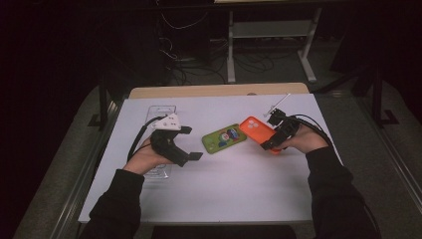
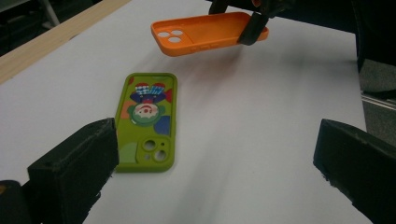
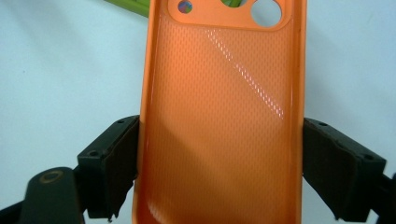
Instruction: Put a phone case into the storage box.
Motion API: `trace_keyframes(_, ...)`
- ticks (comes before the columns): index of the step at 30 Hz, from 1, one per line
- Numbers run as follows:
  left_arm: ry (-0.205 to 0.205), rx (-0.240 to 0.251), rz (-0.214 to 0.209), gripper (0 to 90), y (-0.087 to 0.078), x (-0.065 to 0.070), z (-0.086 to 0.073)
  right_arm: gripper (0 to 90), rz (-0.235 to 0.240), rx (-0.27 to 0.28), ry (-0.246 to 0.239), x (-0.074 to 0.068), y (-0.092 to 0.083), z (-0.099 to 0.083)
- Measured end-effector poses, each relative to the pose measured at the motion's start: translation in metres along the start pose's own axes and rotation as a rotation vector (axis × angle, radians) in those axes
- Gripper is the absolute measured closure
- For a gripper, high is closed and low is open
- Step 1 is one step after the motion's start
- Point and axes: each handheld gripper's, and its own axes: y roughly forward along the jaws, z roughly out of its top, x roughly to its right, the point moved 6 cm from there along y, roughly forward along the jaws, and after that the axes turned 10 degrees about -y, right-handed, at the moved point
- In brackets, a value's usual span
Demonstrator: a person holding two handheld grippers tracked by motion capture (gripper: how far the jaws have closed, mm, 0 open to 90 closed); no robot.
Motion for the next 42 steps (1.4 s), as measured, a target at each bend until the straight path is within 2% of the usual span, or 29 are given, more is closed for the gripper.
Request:
trace_keyframes(1, 0.000, 0.000, 0.000, 0.0, 0.000, 0.000, 0.000, 15.4, 0.002, -0.001, -0.003, -0.001, 0.000, 0.000)
trace_keyframes(3, -0.005, -0.007, -0.003, 0.0, 0.010, -0.001, 0.002, 15.4, 0.002, 0.001, -0.011, -0.003, 0.000, -0.001)
trace_keyframes(6, -0.004, 0.013, -0.021, 0.0, 0.016, 0.001, 0.002, 15.3, 0.005, 0.002, -0.021, -0.006, 0.001, -0.002)
trace_keyframes(7, -0.008, 0.011, -0.034, 0.0, 0.019, 0.001, 0.001, 15.3, 0.012, 0.003, -0.032, -0.008, 0.001, -0.003)
trace_keyframes(9, -0.010, -0.004, -0.032, 0.0, 0.022, 0.002, -0.001, 15.3, 0.018, 0.007, -0.050, -0.011, 0.002, -0.003)
trace_keyframes(10, -0.003, -0.020, -0.027, 0.0, 0.024, 0.003, -0.004, 15.3, 0.020, 0.012, -0.072, -0.012, 0.002, -0.003)
trace_keyframes(17, 0.012, -0.035, -0.039, 0.0, 0.023, 0.008, -0.007, 15.3, 0.044, 0.042, -0.184, -0.022, -0.001, -0.003)
trace_keyframes(19, 0.015, -0.040, -0.047, 0.0, 0.025, 0.009, -0.008, 15.3, 0.064, 0.056, -0.202, -0.028, -0.002, -0.002)
trace_keyframes(22, 0.026, -0.054, -0.050, 0.0, 0.025, 0.011, -0.009, 15.3, 0.066, 0.054, -0.246, -0.034, -0.002, 0.001)
trace_keyframes(23, 0.040, -0.065, -0.057, 0.0, 0.026, 0.012, -0.010, 15.3, 0.071, 0.050, -0.275, -0.037, -0.001, 0.002)
trace_keyframes(27, 0.073, -0.097, -0.067, 0.0, 0.027, 0.018, -0.013, 15.3, 0.089, 0.040, -0.331, -0.046, 0.003, 0.005)
trace_keyframes(31, 0.100, -0.119, -0.074, 0.0, 0.027, 0.020, -0.016, 15.3, 0.103, 0.031, -0.367, -0.055, 0.006, 0.007)
trace_keyframes(36, 0.112, -0.126, -0.093, 0.0, 0.028, 0.025, -0.017, 15.3, 0.120, 0.008, -0.415, -0.068, 0.010, 0.010)
trace_keyframes(42, 0.155, -0.145, -0.116, 0.0, 0.027, 0.033, -0.017, 15.3, 0.136, -0.004, -0.459, -0.083, 0.010, 0.015)
